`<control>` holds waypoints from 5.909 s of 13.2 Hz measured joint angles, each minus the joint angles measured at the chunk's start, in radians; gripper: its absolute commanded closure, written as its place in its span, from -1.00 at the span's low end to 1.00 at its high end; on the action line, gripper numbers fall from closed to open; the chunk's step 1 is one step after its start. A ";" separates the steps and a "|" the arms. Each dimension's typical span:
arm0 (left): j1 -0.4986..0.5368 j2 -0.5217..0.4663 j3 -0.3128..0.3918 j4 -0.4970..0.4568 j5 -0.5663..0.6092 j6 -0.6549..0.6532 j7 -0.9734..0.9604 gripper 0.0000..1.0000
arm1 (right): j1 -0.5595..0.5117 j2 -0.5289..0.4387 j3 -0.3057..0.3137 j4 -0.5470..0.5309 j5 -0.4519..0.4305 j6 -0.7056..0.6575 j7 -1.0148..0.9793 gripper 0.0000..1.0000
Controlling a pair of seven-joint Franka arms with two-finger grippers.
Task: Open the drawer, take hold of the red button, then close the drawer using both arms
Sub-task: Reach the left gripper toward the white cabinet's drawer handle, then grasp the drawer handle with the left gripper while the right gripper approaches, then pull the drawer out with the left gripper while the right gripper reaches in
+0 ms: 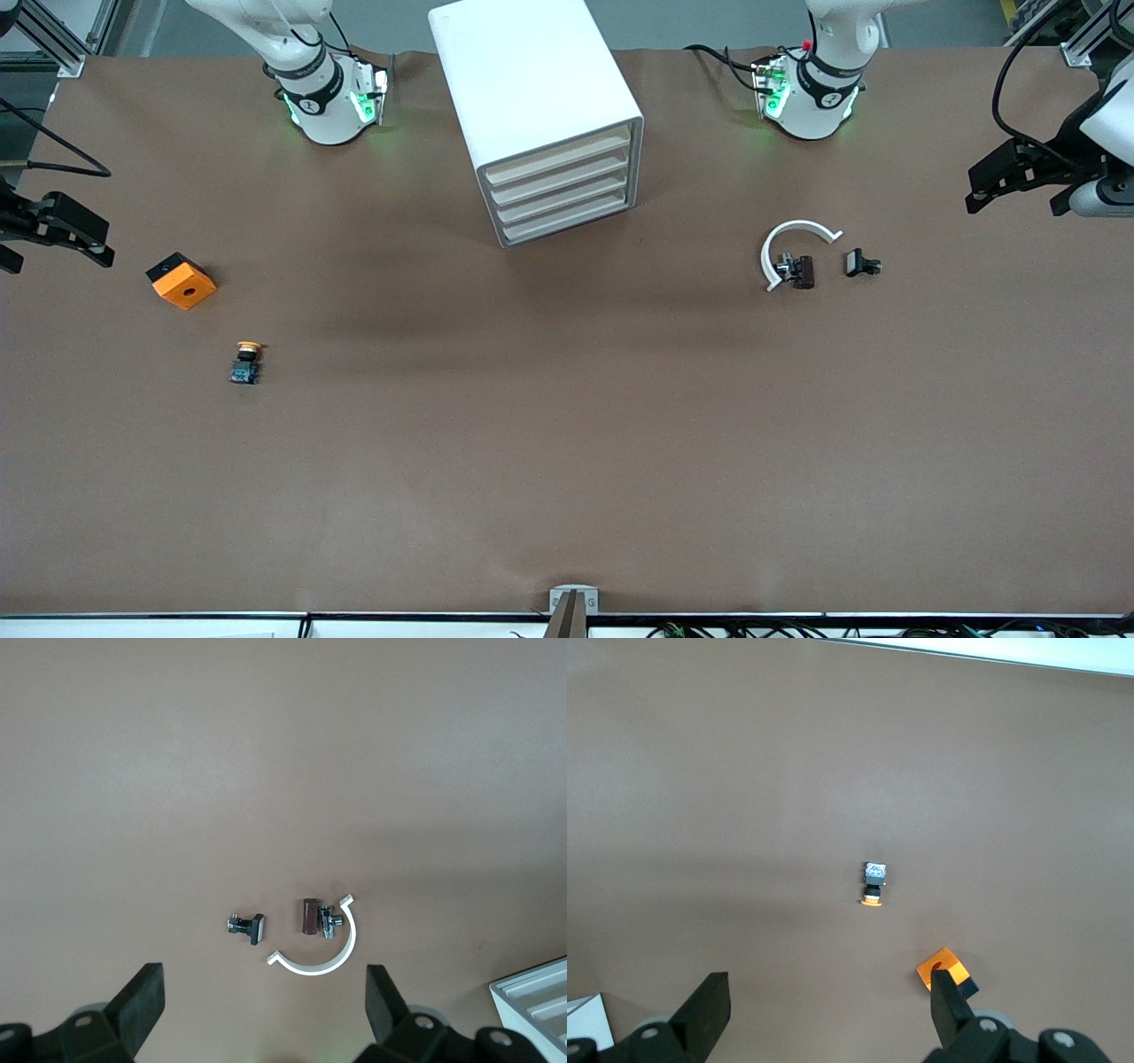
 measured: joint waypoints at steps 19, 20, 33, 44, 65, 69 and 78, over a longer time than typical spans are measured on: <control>-0.012 0.336 -0.003 0.016 0.000 0.184 -0.044 -1.00 | 0.000 0.000 0.000 0.001 0.000 0.000 0.000 -1.00; -0.020 0.359 -0.004 0.015 -0.001 0.202 -0.090 -1.00 | 0.000 0.000 0.000 0.001 0.000 0.000 0.000 -1.00; -0.387 0.621 -0.021 0.086 -0.002 0.280 -1.225 -1.00 | 0.015 0.013 0.006 -0.001 0.000 0.010 -0.001 -1.00; -0.484 0.749 -0.020 0.120 -0.278 0.276 -1.947 -1.00 | 0.036 0.125 0.008 -0.018 0.001 0.006 -0.001 -1.00; -0.641 0.931 -0.023 0.115 -0.807 0.032 -2.283 -0.18 | 0.518 0.120 0.019 -0.029 0.153 -0.107 1.067 -1.00; -0.679 0.932 -0.024 0.117 -0.829 0.025 -2.315 0.05 | 0.537 0.120 0.019 -0.029 0.175 -0.089 1.133 -1.00; -0.686 0.942 0.008 0.121 -0.873 -0.024 -2.358 1.00 | 0.664 0.128 0.019 -0.030 0.181 -0.020 1.378 -1.00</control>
